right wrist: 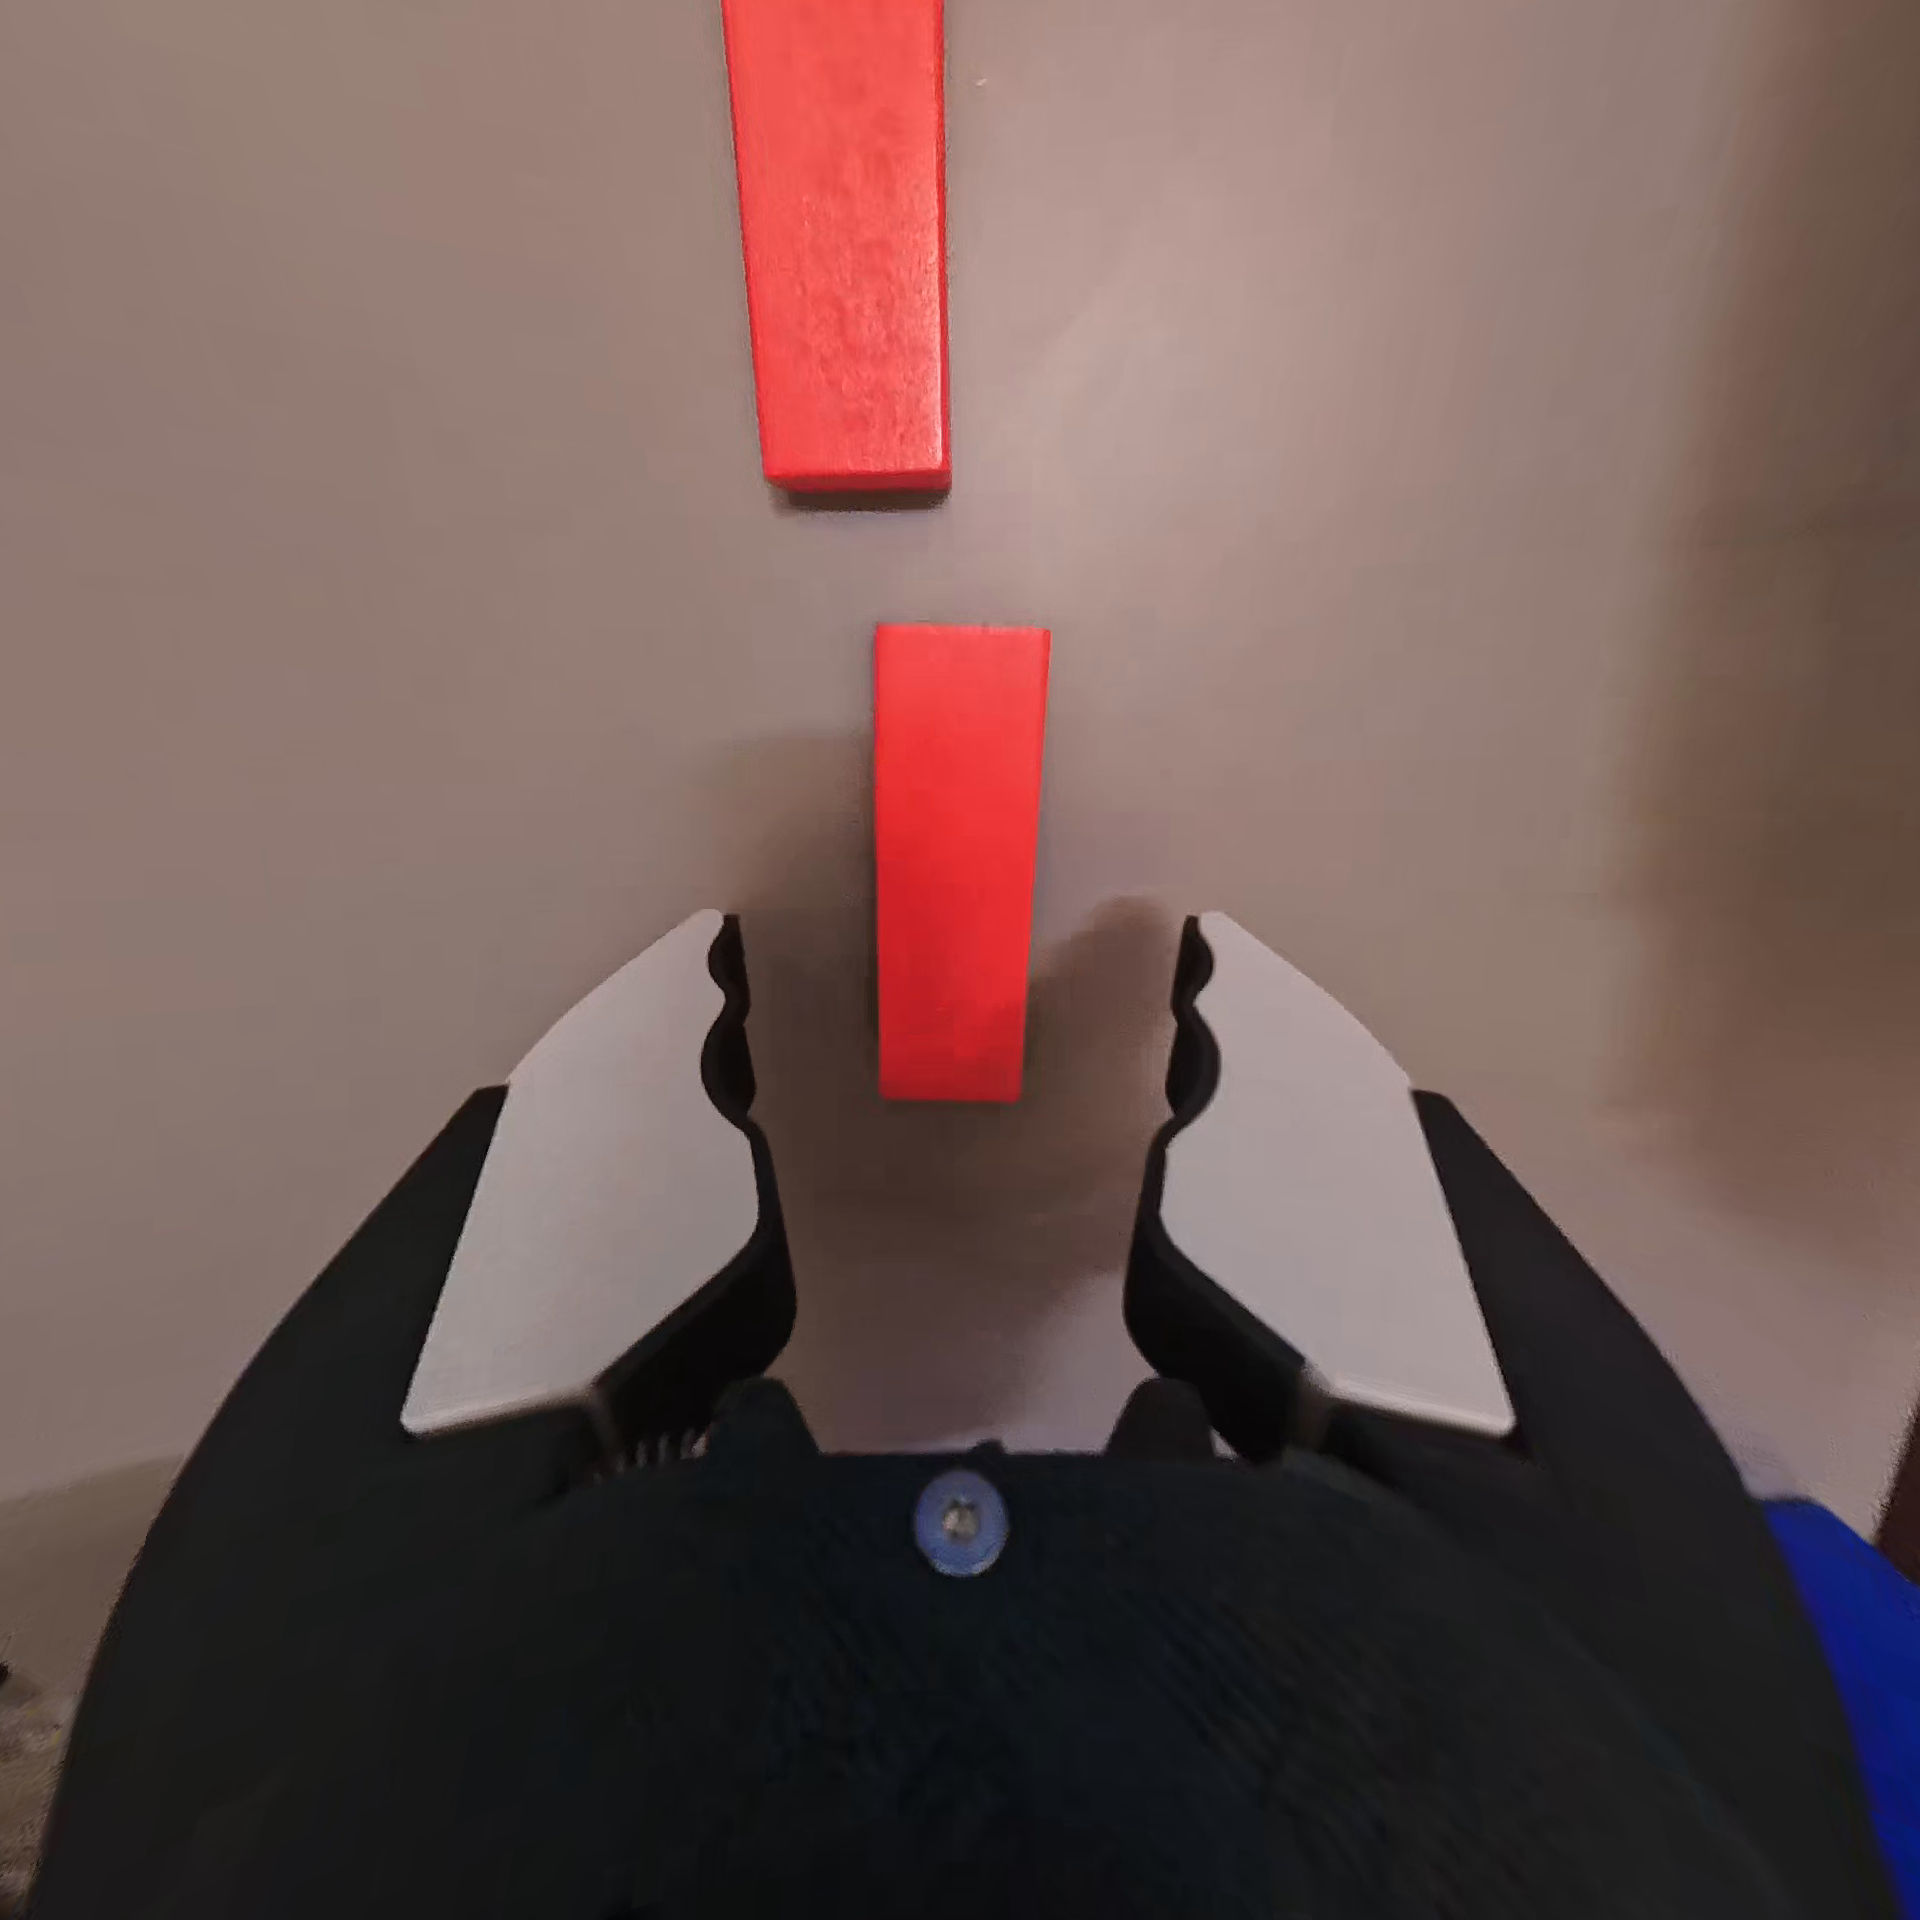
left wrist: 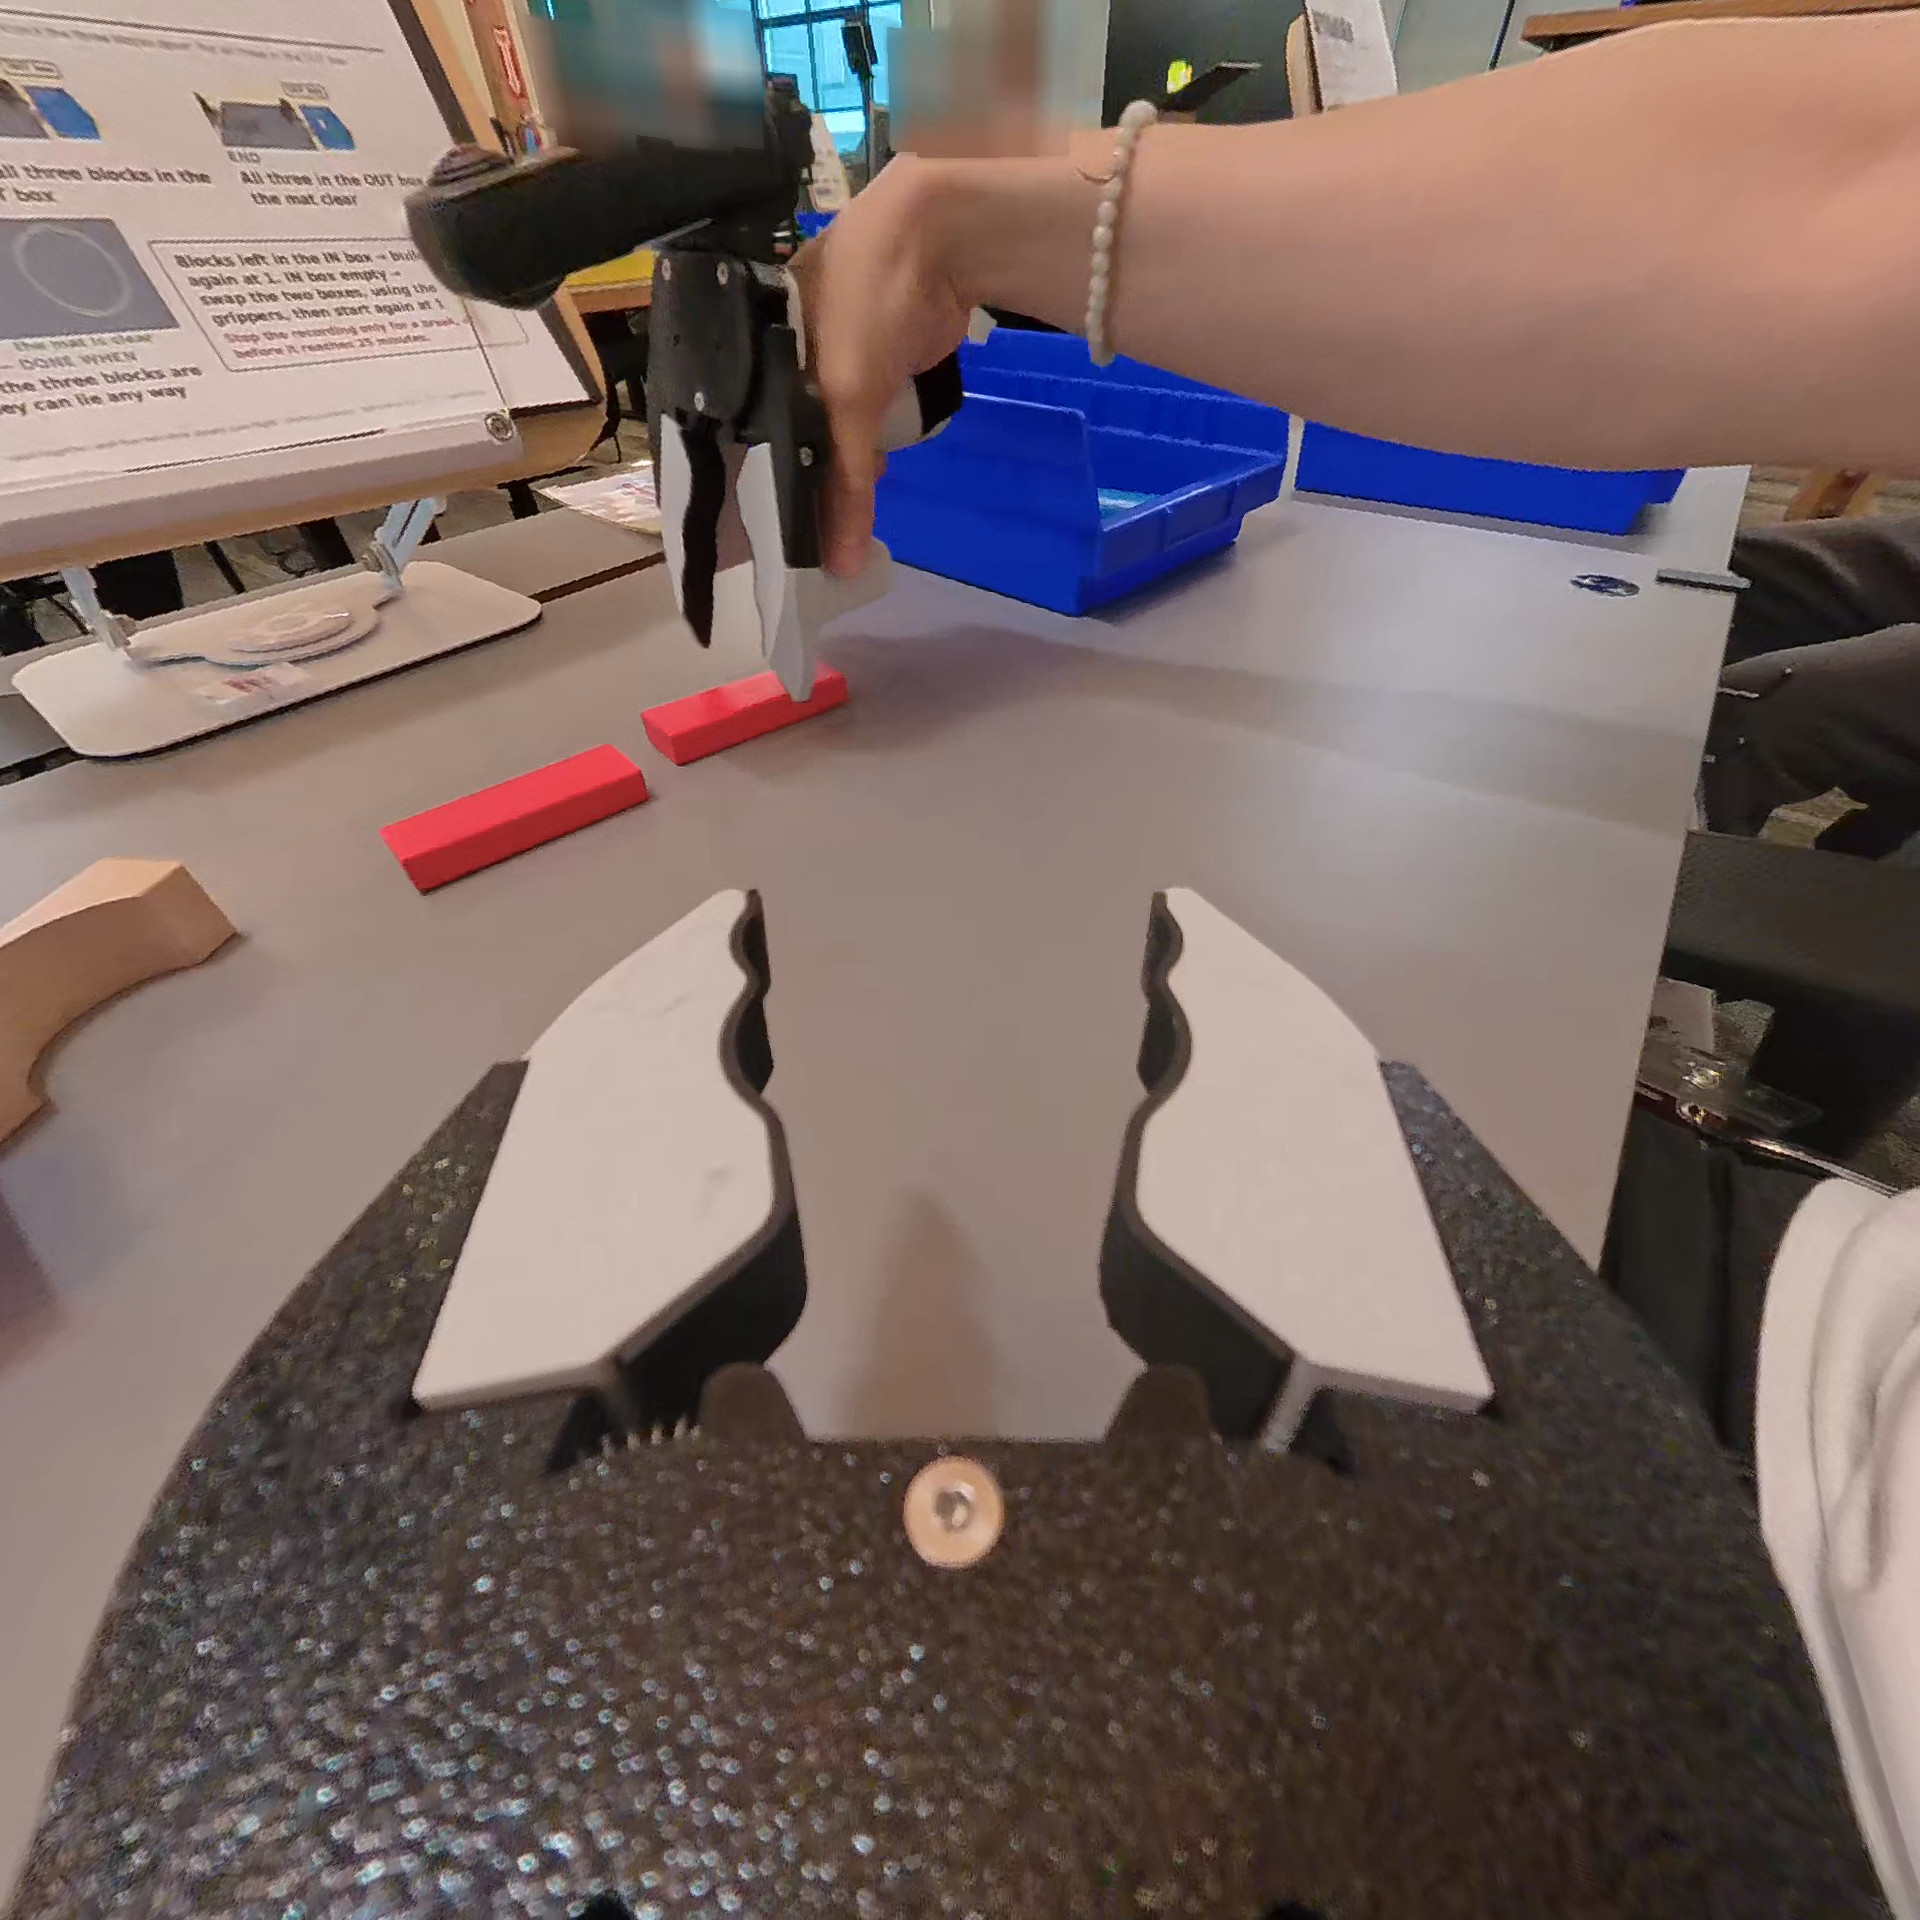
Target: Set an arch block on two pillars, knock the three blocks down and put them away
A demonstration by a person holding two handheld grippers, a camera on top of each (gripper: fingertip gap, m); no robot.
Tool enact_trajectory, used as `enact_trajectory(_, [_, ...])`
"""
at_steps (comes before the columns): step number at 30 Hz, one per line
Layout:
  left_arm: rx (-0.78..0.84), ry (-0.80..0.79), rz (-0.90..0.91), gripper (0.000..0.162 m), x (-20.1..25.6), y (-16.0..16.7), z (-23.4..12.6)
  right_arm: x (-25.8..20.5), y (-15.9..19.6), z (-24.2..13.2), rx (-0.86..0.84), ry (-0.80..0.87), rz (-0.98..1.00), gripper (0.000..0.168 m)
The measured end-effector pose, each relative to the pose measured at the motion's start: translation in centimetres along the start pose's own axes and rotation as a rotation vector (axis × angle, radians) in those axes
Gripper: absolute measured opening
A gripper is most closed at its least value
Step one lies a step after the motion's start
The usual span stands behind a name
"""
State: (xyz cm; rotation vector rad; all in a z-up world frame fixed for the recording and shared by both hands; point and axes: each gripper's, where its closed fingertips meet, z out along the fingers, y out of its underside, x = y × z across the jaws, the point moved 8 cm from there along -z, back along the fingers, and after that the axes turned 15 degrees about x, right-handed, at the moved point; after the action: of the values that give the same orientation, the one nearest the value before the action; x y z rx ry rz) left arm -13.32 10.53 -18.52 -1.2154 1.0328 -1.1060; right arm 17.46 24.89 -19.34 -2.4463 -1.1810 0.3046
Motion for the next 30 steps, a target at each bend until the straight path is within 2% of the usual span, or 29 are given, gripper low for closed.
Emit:
enact_trajectory(7, [-0.034, 0.007, 0.014, 0.069, -0.8, 0.3, 0.2, 0.3, 0.2, 1.5, -0.026, -0.014, -0.050, 0.058])
enact_trajectory(12, [-0.033, 0.020, -0.006, 0.069, -1.9, 0.4, 0.8, -0.1, 0.3, 2.0, -0.036, -0.020, -0.081, 0.034])
enact_trajectory(17, [-0.028, 0.065, -0.027, 0.069, -2.4, 0.6, 2.1, -0.2, 0.7, 1.9, -0.001, 0.004, -0.049, 0.033])
enact_trajectory(20, [-0.032, 0.106, -0.040, 0.068, -2.2, 0.7, 3.1, -0.5, 1.2, 1.0, -0.051, 0.048, -0.066, 0.033])
enact_trajectory(23, [-0.032, 0.146, -0.031, 0.068, -2.0, 0.7, 4.0, -0.9, 0.8, -3.2, 0.018, 0.111, -0.055, 0.033])
enact_trajectory(26, [-0.034, 0.182, -0.034, 0.068, -1.8, 0.7, 4.7, -1.0, 1.1, -10.0, 0.152, 0.175, 0.029, 0.033])
enact_trajectory(28, [-0.033, 0.204, -0.034, 0.068, -1.7, 0.6, 5.1, -0.2, 2.9, -14.6, 0.191, 0.269, 0.103, 0.033])
enact_trajectory(30, [-0.031, 0.218, -0.031, 0.068, -1.6, 0.6, 5.4, 1.1, 6.1, -18.2, 0.176, 0.349, 0.265, 0.033])
